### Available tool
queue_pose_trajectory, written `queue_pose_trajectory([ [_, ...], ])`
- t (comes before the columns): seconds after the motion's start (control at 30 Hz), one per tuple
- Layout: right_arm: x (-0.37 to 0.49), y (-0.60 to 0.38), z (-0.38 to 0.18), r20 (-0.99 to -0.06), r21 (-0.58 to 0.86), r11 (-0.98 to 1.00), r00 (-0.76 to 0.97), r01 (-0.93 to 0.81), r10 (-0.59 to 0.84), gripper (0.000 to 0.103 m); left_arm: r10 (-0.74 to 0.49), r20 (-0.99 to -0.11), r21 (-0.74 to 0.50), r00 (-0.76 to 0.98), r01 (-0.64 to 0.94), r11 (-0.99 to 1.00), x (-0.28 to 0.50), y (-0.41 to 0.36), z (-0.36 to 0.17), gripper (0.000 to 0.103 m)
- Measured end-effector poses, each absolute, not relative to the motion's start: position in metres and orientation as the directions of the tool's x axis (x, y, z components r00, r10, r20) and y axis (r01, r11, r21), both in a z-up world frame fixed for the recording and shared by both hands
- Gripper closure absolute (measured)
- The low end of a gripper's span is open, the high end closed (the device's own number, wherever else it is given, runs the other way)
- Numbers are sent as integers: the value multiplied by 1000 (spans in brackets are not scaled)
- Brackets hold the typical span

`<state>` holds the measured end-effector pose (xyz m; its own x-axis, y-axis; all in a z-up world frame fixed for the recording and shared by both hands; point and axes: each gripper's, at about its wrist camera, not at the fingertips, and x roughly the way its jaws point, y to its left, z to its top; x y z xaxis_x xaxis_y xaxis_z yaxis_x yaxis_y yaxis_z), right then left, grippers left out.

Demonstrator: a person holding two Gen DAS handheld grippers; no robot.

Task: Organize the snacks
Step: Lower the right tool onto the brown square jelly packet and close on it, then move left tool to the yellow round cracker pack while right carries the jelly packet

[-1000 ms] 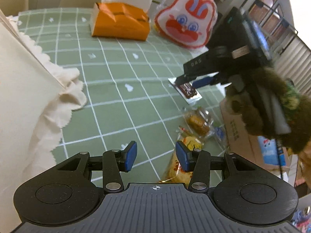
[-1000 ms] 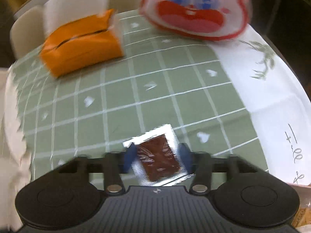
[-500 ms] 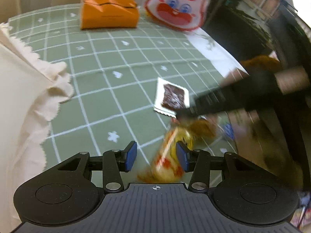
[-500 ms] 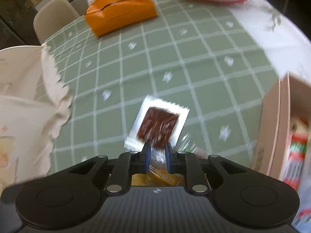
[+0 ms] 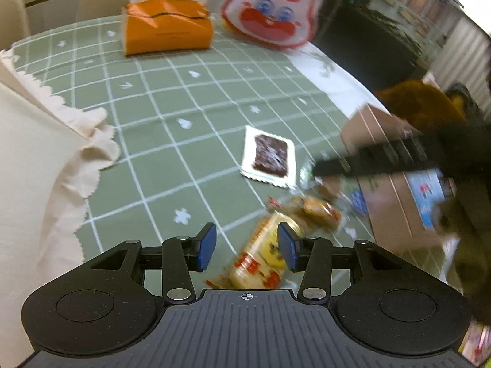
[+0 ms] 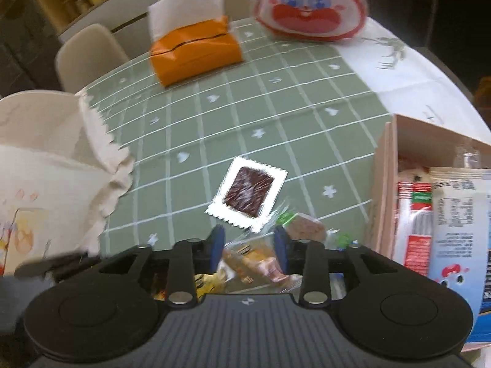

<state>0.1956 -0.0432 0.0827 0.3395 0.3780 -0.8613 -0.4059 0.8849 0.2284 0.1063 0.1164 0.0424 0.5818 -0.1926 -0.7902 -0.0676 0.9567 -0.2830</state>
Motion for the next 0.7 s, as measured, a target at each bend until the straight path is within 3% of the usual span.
queue_pose_trajectory([
  [0.2, 232, -19, 65, -882, 222, 930, 345, -293, 320, 49, -172, -800, -256, 574, -69, 964, 96, 113, 40, 53],
  [0.37, 244, 15, 43, -909, 177, 932, 309, -317, 278, 48, -155, -794, -272, 588, -114, 956, 87, 130, 42, 53],
  [0.47, 244, 23, 38, -910, 149, 941, 330, -305, 251, 43, -152, -792, -288, 592, -142, 947, 82, 139, 41, 53],
  [0.53, 242, 25, 39, -908, 124, 936, 342, -329, 240, 61, -149, -792, -294, 593, -155, 943, 79, 143, 40, 53],
  [0.7, 229, 16, 58, -897, 137, 905, 338, -402, 286, 65, -171, -783, -305, 599, -129, 944, 75, 141, 42, 53],
])
